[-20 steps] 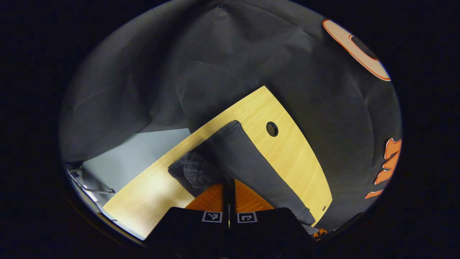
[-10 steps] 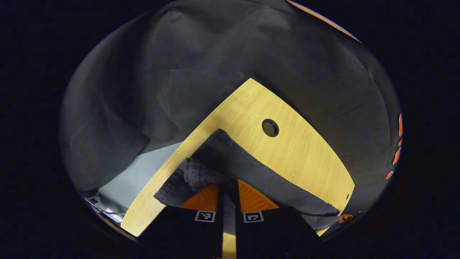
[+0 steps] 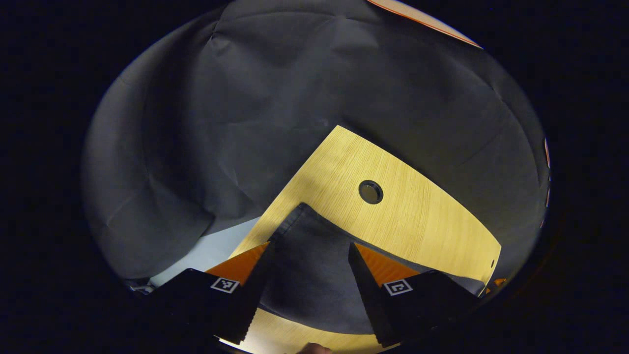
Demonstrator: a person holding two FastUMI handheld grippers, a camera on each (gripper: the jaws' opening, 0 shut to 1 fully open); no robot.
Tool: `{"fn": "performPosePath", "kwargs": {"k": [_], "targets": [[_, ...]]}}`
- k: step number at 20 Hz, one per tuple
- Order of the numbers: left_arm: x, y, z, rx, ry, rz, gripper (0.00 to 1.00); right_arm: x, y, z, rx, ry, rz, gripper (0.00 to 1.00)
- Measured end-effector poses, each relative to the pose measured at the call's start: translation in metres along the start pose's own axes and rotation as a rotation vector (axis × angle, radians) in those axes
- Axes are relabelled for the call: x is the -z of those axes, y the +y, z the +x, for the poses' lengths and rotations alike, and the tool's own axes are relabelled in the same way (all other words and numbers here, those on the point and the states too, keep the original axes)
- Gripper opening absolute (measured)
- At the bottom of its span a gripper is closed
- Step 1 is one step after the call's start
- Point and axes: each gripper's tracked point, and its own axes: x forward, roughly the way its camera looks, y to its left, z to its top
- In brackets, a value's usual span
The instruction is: Grasp the waist and the cuffs of the jeans and fold them to make the two legs overlap; first hold the waist and fold one-third of the jeans toward the cuffs, then hold the cuffs and fold the remaining one-third in the same direction to finish folding.
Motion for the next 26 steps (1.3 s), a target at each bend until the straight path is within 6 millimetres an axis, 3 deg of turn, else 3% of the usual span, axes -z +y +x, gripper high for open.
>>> {"fn": "performPosePath", "kwargs": {"k": [1, 2, 3, 4, 5, 9, 17, 22, 26], "targets": [[0.003, -0.003, 0.000, 0.006, 0.008, 0.001, 0.92, 0.001, -0.007, -0.004, 0.016, 0.003, -0.016, 0.51], [0.004, -0.003, -0.002, 0.021, 0.014, 0.001, 0.95, 0.001, -0.015, -0.006, 0.038, 0.004, -0.035, 0.46], [0.004, -0.004, -0.003, 0.032, 0.012, 0.000, 0.95, -0.002, -0.027, -0.009, 0.071, 0.001, -0.061, 0.58], [0.006, -0.003, -0.007, 0.038, 0.013, 0.006, 0.99, -0.004, -0.039, -0.011, 0.103, -0.003, -0.086, 0.63], [0.006, -0.003, -0.014, 0.037, 0.009, 0.015, 0.98, -0.006, -0.050, -0.014, 0.138, -0.006, -0.106, 0.83], [0.013, -0.012, -0.036, 0.046, 0.019, 0.068, 0.99, -0.009, -0.086, -0.021, 0.233, 0.003, -0.153, 0.95], [0.038, -0.024, -0.069, 0.060, 0.098, 0.206, 0.99, 0.010, -0.135, -0.008, 0.344, 0.094, -0.152, 0.99], [0.051, -0.033, -0.087, 0.071, 0.120, 0.248, 0.99, 0.012, -0.144, 0.006, 0.364, 0.104, -0.163, 0.99], [0.066, -0.040, -0.090, 0.052, 0.098, 0.297, 0.99, 0.011, -0.144, 0.008, 0.390, 0.091, -0.186, 0.98]]}}
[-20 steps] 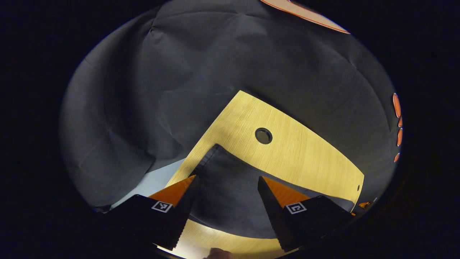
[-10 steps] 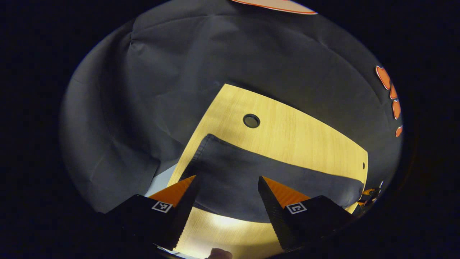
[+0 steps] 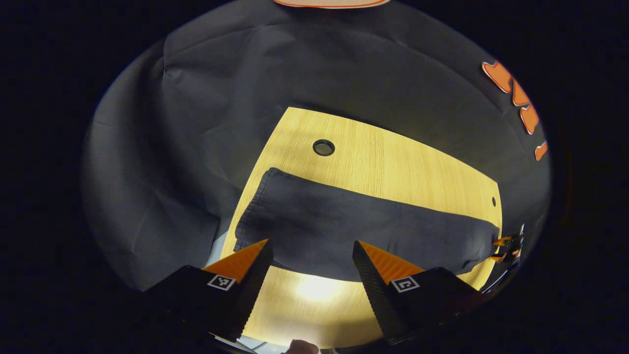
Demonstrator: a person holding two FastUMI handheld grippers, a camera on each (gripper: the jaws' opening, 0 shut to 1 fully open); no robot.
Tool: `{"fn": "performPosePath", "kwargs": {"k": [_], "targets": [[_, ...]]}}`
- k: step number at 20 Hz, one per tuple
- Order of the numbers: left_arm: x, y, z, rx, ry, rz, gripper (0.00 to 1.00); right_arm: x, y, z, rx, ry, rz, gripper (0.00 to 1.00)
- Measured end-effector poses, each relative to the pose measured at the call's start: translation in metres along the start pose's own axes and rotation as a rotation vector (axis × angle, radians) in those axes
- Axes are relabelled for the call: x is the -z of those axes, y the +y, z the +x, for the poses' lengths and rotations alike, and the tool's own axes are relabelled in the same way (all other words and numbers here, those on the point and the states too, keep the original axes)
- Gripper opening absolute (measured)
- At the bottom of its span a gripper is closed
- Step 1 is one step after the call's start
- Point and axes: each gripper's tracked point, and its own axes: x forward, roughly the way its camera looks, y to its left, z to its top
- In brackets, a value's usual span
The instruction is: Grasp the waist and the cuffs of the jeans and fold them to make the two legs overlap; first hold the waist and fold one-third of the jeans toward the cuffs, then hold the cuffs and fold the remaining one-third in the same direction to finish folding.
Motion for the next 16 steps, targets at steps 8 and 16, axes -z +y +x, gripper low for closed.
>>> {"fn": "performPosePath", "kwargs": {"k": [8, 16], "targets": [[0.017, -0.023, -0.009, 0.008, -0.032, 0.063, 0.96, -0.003, 0.016, 0.002, -0.070, -0.057, 0.006, 0.35], [0.032, -0.022, -0.014, 0.011, -0.036, 0.006, 0.99, -0.003, 0.026, -0.013, -0.154, -0.068, 0.019, 0.23]]}}
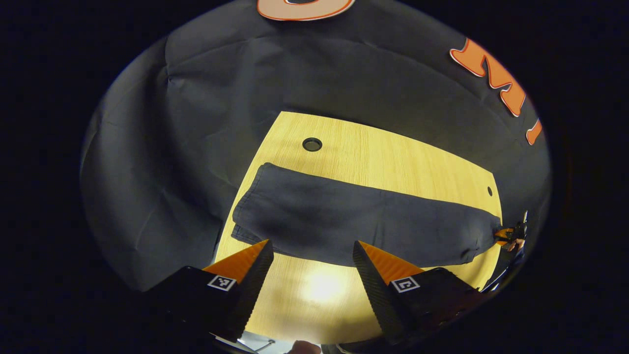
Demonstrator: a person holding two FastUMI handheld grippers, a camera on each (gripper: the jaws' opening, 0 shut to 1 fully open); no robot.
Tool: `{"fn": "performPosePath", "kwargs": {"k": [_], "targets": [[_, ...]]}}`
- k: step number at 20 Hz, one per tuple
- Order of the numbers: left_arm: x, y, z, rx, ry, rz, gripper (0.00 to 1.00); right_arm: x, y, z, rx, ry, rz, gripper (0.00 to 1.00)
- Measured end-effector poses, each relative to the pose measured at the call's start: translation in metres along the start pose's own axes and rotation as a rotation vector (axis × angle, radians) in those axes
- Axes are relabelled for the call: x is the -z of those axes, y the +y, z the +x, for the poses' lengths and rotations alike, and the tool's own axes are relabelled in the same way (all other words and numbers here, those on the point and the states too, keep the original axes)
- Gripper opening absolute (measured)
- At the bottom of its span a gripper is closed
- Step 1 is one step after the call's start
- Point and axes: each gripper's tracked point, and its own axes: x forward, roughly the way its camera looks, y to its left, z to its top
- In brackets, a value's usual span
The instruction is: Grasp the waist and the cuffs of the jeans and fold them to make the two legs overlap; first hold the waist and fold one-third of the jeans toward the cuffs, then hold the cuffs and fold the remaining one-third in the same direction to finish folding.
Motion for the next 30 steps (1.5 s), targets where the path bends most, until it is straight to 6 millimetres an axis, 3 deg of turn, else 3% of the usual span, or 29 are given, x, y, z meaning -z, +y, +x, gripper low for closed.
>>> {"fn": "performPosePath", "kwargs": {"k": [1, 6, 10, 15, 23, 27, 30], "targets": [[0.003, 0.003, 0.000, -0.004, 0.002, -0.008, 0.99, 0.000, 0.004, -0.007, -0.029, 0.002, -0.008, 0.26], [0.020, 0.006, -0.010, -0.016, 0.004, -0.053, 0.99, -0.002, 0.021, -0.044, -0.124, -0.055, -0.041, 0.23], [0.036, 0.004, -0.016, 0.000, 0.004, -0.061, 0.99, 0.003, 0.031, -0.073, -0.110, -0.100, -0.083, 0.22], [0.040, 0.001, -0.014, 0.038, -0.007, -0.044, 0.99, 0.015, 0.064, -0.117, -0.130, -0.194, -0.194, 0.23], [0.051, 0.010, -0.003, 0.125, 0.005, -0.032, 0.99, 0.063, 0.119, -0.182, -0.113, -0.306, -0.358, 0.23], [0.051, 0.013, -0.002, 0.143, -0.004, -0.052, 0.99, 0.093, 0.158, -0.197, -0.124, -0.318, -0.432, 0.23], [0.053, 0.034, -0.001, 0.155, -0.010, -0.076, 0.99, 0.117, 0.186, -0.204, -0.136, -0.321, -0.478, 0.22]]}}
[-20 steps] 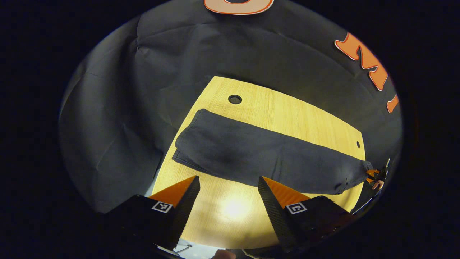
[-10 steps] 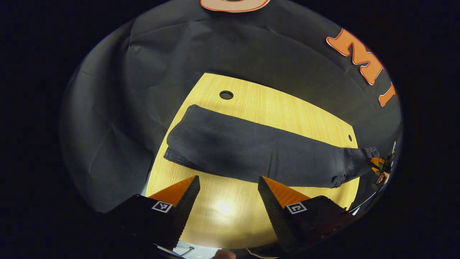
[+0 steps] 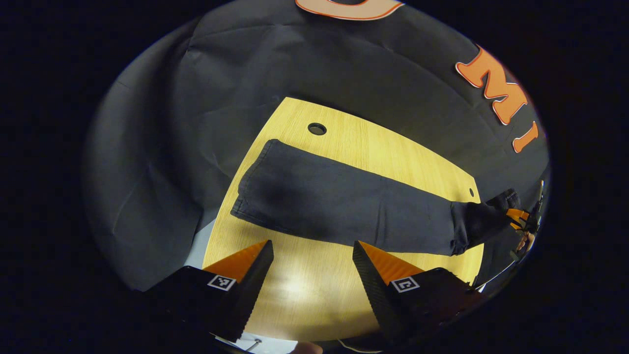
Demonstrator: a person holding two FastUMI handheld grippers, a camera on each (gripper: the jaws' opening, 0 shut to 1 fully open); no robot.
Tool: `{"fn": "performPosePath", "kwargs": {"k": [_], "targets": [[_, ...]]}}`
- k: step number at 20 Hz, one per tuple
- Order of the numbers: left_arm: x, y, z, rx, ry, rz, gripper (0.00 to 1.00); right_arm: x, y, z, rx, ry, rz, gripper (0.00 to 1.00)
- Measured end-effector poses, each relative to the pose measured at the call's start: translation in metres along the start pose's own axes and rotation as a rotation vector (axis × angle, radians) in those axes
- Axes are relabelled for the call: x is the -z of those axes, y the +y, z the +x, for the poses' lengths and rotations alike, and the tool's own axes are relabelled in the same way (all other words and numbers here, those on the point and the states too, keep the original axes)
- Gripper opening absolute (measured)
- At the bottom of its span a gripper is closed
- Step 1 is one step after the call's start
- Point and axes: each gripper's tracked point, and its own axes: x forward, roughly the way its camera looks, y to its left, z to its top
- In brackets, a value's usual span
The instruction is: Grasp the waist and the cuffs of the jeans and fold them to make the two legs overlap; first hold the waist and fold one-third of the jeans toward the cuffs, then hold the cuffs and fold the remaining one-third in the same direction to finish folding.
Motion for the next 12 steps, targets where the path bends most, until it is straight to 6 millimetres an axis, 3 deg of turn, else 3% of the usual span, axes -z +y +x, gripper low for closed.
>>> {"fn": "performPosePath", "kwargs": {"k": [5, 6, 7, 12], "targets": [[0.006, 0.028, 0.001, 0.011, -0.007, -0.042, 0.99, 0.020, 0.059, 0.004, -0.044, 0.019, -0.072, 0.22], [0.007, 0.034, 0.002, 0.010, -0.010, -0.047, 0.99, 0.024, 0.070, 0.005, -0.051, 0.024, -0.080, 0.18], [0.006, 0.037, 0.002, 0.009, -0.014, -0.054, 0.99, 0.031, 0.078, 0.008, -0.060, 0.033, -0.094, 0.22], [0.011, 0.058, 0.003, 0.025, -0.008, -0.097, 0.99, 0.069, 0.134, 0.030, -0.093, 0.084, -0.138, 0.22]]}}
